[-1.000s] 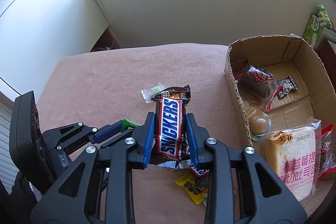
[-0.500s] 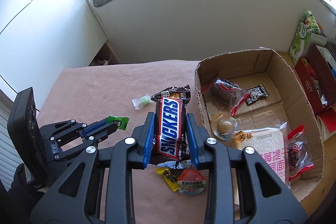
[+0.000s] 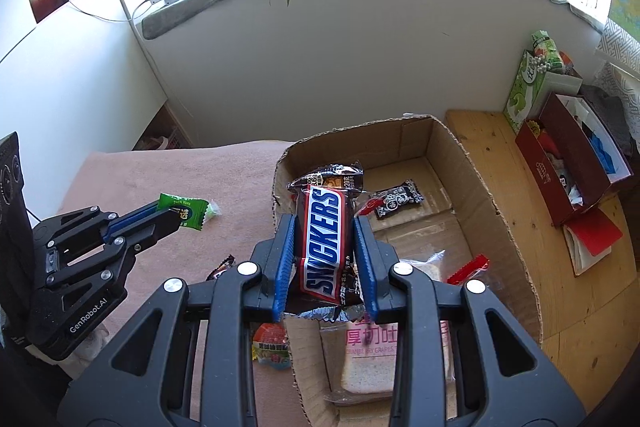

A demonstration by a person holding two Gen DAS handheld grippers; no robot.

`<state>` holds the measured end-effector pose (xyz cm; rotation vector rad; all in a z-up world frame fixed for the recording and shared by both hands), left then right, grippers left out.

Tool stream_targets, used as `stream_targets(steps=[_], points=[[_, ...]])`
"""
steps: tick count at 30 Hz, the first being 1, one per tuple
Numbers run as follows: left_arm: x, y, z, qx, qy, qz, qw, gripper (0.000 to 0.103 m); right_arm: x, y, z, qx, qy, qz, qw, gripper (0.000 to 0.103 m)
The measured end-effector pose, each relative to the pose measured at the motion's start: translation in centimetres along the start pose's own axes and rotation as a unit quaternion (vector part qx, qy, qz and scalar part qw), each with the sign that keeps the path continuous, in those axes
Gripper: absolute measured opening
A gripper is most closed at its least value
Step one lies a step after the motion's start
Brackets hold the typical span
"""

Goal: Organize snacks
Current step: 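Carry the Snickers bar and green candy over the cardboard box, then open both grippers to drop the Snickers and green candy into the box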

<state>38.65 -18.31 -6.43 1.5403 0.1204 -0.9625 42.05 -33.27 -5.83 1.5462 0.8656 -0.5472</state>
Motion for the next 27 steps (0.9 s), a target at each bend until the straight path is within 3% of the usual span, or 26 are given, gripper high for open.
stream_targets(steps=[14, 27], points=[[1.4, 1.9, 5.4, 0.031, -0.03, 0.013, 0.999, 0.005, -0.5, -0.1, 5.5, 0.019, -0.041, 0.01, 0.999, 0.03], [2.8, 2.4, 8.6, 0.051, -0.04, 0.007, 0.9979, 0.005, 0.0, -0.7, 8.0, 0.036, -0.041, 0.004, 0.999, 0.03]])
Point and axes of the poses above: each gripper's, at about its wrist camera, not at the fingertips, and x roughly the way its jaws point, z to its right, y to its top, the point moved 5 cm from there along x, roughly the way its jaws point, and after that the axes turned 2 degrees about x, right-handed, at the moved point
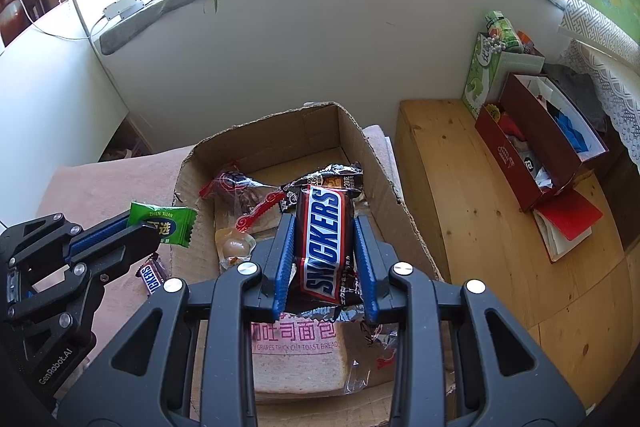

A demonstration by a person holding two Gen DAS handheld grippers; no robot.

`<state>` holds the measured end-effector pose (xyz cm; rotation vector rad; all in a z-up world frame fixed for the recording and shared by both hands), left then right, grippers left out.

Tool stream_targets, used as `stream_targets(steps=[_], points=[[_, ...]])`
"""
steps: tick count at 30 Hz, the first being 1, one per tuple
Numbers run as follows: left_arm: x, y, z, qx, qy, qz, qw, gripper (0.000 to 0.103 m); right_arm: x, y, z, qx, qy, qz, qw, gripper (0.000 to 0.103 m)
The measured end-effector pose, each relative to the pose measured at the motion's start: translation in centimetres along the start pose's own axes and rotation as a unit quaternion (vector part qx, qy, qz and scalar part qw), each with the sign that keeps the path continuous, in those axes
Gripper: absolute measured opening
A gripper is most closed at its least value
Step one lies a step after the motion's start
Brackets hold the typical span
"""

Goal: Organize snacks
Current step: 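Open both grippers to drop the Snickers and green candy into the box, then move both grippers back toward the remaining candies on the table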

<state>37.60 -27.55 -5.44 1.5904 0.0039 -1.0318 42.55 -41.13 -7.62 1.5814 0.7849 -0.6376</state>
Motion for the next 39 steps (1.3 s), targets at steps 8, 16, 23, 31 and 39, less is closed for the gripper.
stream_targets(steps=[8, 16, 23, 31, 39], points=[[0.0, 0.0, 0.2, 0.0, 0.0, 0.002, 1.0, 0.015, 0.2, -0.1, 0.2, 0.002, -0.003, -0.001, 1.0, 0.03], [-0.3, 0.0, 0.1, -0.002, 0.0, 0.003, 1.0, 0.016, -0.1, -0.1, -0.1, -0.002, -0.007, 0.002, 1.0, 0.033], [-1.0, -0.1, -0.2, -0.006, 0.002, 0.006, 1.0, 0.016, -0.8, -0.2, -0.4, -0.003, -0.011, 0.007, 1.0, 0.041], [-2.8, -0.5, -1.8, -0.018, 0.016, 0.014, 0.9996, 0.02, -2.2, -0.7, -1.5, -0.006, -0.007, 0.014, 1.0, 0.041], [-5.5, -2.1, -6.3, -0.049, 0.042, 0.02, 0.9977, 0.031, -4.1, -1.9, -3.7, -0.012, 0.007, 0.03, 0.999, 0.058]])
Point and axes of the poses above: each gripper's, at about its wrist camera, not at the fingertips, and x roughly the way its jaws point, z to its right, y to its top, the point moved 5 cm from there along x, roughly the way its jaws point, and after that the axes turned 2 degrees about x, right-handed, at the moved point
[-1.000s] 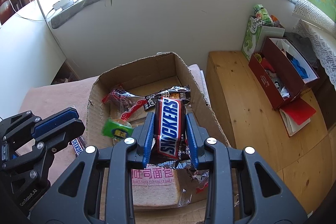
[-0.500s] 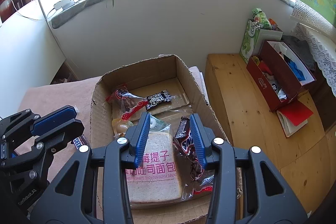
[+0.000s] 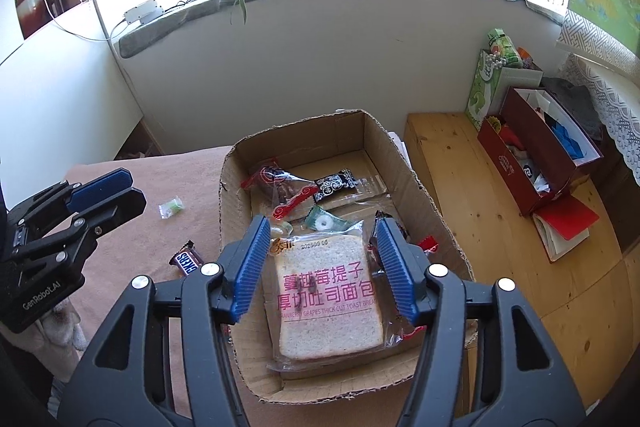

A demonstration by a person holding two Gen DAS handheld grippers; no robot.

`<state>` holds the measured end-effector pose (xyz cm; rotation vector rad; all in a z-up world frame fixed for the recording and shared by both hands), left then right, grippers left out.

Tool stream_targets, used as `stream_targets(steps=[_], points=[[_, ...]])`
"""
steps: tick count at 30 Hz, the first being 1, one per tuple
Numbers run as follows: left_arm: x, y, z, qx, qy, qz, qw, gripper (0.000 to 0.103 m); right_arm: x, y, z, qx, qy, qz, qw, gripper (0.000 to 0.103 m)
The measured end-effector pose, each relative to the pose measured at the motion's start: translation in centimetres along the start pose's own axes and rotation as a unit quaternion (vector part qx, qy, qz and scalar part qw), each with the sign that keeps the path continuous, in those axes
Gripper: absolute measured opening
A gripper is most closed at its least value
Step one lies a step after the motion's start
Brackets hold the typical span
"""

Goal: Organize snacks
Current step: 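Move both grippers back toward the remaining candies on the table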

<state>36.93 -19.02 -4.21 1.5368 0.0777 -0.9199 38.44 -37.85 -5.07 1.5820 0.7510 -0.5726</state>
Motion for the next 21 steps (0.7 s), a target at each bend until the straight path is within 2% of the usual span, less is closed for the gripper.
stream_targets(steps=[6, 10, 13, 18, 21], points=[[-1.4, -1.5, -4.4, -0.033, 0.021, -0.007, 0.9992, 0.032, -1.1, -1.4, -3.4, -0.019, 0.027, 0.004, 0.999, 0.058], [-2.0, -2.6, -7.3, -0.062, 0.035, -0.016, 0.9973, 0.04, -1.7, -2.7, -6.2, -0.039, 0.053, 0.003, 0.998, 0.058], [-2.0, -3.5, -8.9, -0.077, 0.042, -0.028, 0.9958, 0.04, -1.7, -3.6, -8.2, -0.061, 0.068, -0.003, 0.996, 0.058], [-0.8, -4.5, -10.0, -0.081, 0.031, -0.047, 0.9951, 0.04, -1.1, -4.5, -11.0, -0.103, 0.073, -0.016, 0.992, 0.058], [0.5, -4.9, -10.1, -0.07, 0.021, -0.06, 0.9956, 0.04, 0.4, -4.7, -12.6, -0.134, 0.078, -0.039, 0.987, 0.058]])
Point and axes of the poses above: each gripper's, at about its wrist camera, not at the fingertips, and x roughly the way its jaws point, z to its right, y to its top, the point moved 5 cm from there along x, roughly the way its jaws point, and after that the axes turned 2 degrees about x, right-handed, at the moved point
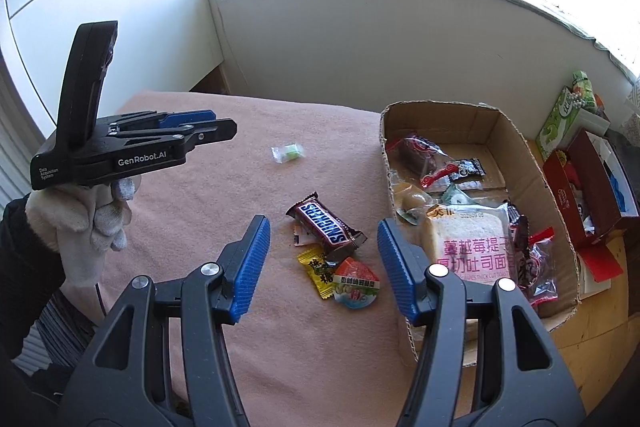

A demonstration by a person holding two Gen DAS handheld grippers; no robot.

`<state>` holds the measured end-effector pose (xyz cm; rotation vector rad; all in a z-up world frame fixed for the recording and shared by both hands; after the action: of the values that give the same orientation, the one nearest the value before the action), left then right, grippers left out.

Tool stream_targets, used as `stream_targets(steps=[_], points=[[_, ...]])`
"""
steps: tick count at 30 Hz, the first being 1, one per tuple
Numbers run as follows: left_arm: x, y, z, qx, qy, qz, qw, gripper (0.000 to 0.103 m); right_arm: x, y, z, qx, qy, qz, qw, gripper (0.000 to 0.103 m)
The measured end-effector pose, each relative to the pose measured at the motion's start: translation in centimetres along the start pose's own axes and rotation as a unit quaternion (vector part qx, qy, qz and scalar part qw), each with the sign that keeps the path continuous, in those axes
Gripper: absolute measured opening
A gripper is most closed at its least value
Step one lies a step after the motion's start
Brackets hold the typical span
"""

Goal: Organize snacks
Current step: 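Move both grippers back toward the remaining candies on the table, then grasp another Snickers bar with the right gripper while the left gripper grasps the small clear green-candy bag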

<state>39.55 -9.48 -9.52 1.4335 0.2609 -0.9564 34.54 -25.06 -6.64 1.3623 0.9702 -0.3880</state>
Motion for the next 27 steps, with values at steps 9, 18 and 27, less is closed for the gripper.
stream_targets(steps=[9, 18, 27], points=[[4.4, 0.0, 0.4, 0.037, -0.016, -0.032, 0.9987, 0.04, 6.5, 0.7, -2.6, -0.105, -0.013, -0.091, 0.99, 0.057], [6.7, -0.2, -0.1, 0.054, -0.017, -0.049, 0.9972, 0.039, 11.6, 0.6, -3.9, -0.166, -0.034, -0.16, 0.972, 0.051], [7.7, -0.7, 0.1, 0.071, -0.026, -0.056, 0.9956, 0.031, 13.5, -0.2, -4.1, -0.169, -0.049, -0.195, 0.965, 0.051]])
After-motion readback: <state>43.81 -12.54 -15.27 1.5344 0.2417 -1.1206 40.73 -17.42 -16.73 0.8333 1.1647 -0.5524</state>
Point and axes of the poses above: each gripper's, at about its wrist camera, not at the fingertips, and x roughly the way its jaws point, z to its right, y to its top, the point moved 5 cm from there along x, roughly the way its jaws point, and after that the axes turned 2 degrees about x, right-handed, at the moved point
